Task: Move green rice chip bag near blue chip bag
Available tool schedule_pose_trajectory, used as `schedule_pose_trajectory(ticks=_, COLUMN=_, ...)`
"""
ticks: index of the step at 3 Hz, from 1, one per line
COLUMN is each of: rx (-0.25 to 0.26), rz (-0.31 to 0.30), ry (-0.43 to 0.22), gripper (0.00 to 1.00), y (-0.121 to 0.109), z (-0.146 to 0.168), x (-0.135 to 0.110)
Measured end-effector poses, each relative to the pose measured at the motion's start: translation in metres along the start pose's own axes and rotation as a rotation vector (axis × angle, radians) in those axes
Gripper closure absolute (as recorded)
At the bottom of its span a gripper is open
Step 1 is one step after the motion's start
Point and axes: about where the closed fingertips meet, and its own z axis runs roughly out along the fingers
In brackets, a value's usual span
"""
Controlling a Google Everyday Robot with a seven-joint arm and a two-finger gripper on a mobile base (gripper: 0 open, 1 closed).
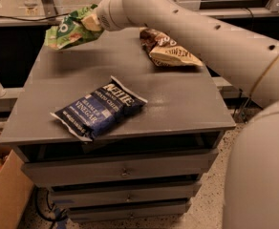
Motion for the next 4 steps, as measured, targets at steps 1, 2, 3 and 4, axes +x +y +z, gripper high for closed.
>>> schedule_pose_trajectory(ticks=1, rx=-0.007, rz=0.006, ry=0.008, gripper=1.0, y=0.014, z=-0.038, x=0.009)
schedule_pose_trajectory(ticks=2, rx=-0.048, rz=0.015, ry=0.033, gripper=1.0, y=0.036, z=-0.061, x=0.03)
schedule_pose_trajectory(ticks=3, rx=-0.087, rz=0.006, ry=0.04, gripper=1.0, y=0.049, z=-0.078, x=0.039)
schedule_pose_trajectory(ticks=4, rx=-0.146, rz=-0.006, ry=0.047, gripper=1.0, y=0.06, z=-0.094, x=0.047)
